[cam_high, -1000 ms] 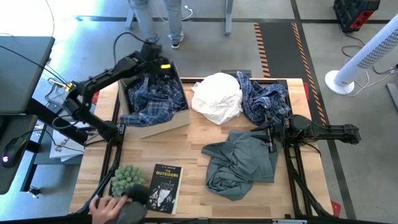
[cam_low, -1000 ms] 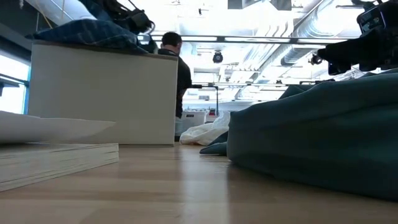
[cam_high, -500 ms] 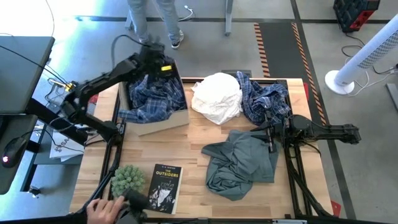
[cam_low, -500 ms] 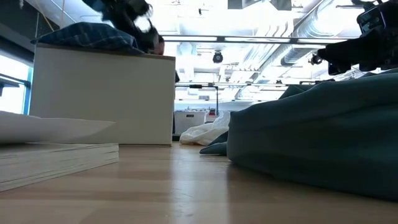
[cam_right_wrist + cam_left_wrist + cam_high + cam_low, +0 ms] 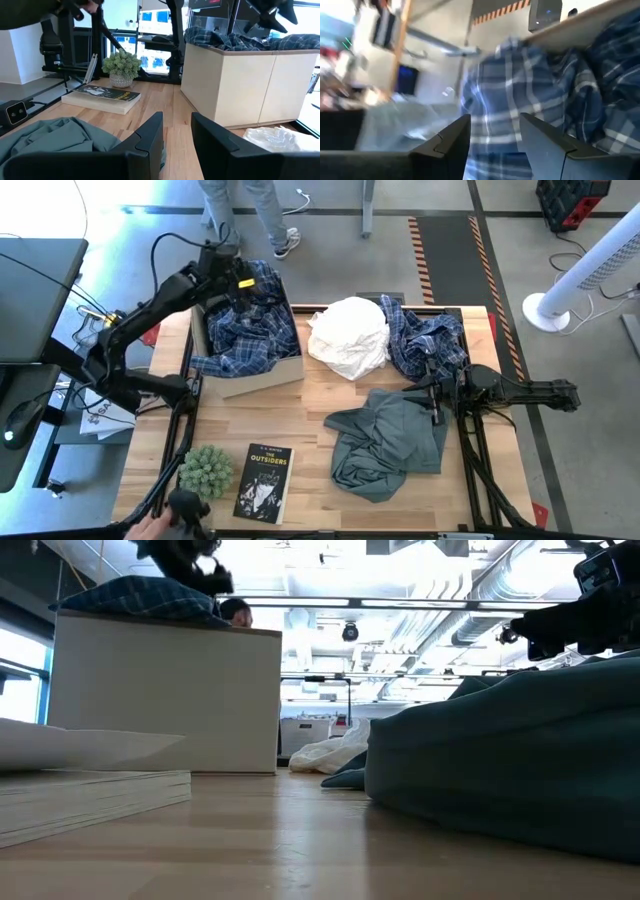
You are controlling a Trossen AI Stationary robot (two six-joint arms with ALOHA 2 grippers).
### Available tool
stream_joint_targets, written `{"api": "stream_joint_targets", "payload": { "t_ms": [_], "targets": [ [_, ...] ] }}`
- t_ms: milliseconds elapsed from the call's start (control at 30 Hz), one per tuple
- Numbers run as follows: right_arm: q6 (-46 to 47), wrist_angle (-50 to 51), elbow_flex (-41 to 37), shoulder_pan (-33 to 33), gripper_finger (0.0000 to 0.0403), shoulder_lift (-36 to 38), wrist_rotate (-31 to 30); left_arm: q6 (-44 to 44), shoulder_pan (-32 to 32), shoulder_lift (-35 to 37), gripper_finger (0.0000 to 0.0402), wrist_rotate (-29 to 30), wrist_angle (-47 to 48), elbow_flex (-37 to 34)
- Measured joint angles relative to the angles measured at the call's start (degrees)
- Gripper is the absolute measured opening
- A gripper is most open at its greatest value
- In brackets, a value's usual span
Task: Sort clothes
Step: Put the bottom blue plaid shirt into the laundry organizer
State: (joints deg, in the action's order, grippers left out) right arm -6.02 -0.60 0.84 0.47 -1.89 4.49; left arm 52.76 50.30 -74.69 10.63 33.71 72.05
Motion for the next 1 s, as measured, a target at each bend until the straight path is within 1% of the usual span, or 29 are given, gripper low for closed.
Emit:
{"api": "stream_joint_targets", "payload": {
  "t_ms": [100,167,267,367,400,467,567,600,700,733,867,1000],
  "targets": [
    [0.0,0.0,0.0,0.0,0.0099,0.0,0.0,-2.8,1.8,-3.0,0.0160,-0.1,1.3,0.0],
    [0.0,0.0,0.0,0.0,0.0099,0.0,0.0,-3.0,2.1,-4.8,0.0142,-0.5,1.6,0.0],
    [0.0,0.0,0.0,0.0,0.0099,0.0,0.0,-0.7,1.6,-7.3,0.0093,-0.8,2.2,0.0],
    [0.0,0.0,0.0,0.0,0.0099,0.0,0.0,2.0,0.2,-7.9,0.0026,3.0,1.7,0.1],
    [0.0,0.0,0.0,0.0,0.0099,0.0,0.0,3.1,-0.4,-7.9,0.0016,5.0,1.3,0.1],
    [0.0,0.0,0.0,0.0,0.0099,0.0,0.0,5.3,-1.4,-7.5,0.0016,8.3,-0.4,-0.2],
    [0.0,0.0,0.0,0.0,0.0099,0.0,0.0,7.6,-2.4,-4.9,0.0010,9.3,-2.0,0.4],
    [0.0,0.0,0.0,0.0,0.0099,0.0,0.0,7.1,-2.5,-3.8,0.0008,8.3,-2.4,1.0],
    [0.0,0.0,0.0,0.0,0.0099,0.0,0.0,4.5,-3.2,0.0,0.0007,1.3,-2.1,2.5],
    [0.0,0.0,0.0,0.0,0.0099,0.0,0.0,3.8,-3.6,1.3,0.0007,0.0,-2.1,2.6],
    [0.0,0.0,0.0,0.0,0.0099,0.0,0.0,3.1,-4.8,4.9,0.0007,-1.7,-1.2,2.6],
    [0.0,0.0,0.0,0.0,0.0099,0.0,0.0,4.3,-3.5,4.6,0.0007,-2.1,3.9,2.7]
  ]
}}
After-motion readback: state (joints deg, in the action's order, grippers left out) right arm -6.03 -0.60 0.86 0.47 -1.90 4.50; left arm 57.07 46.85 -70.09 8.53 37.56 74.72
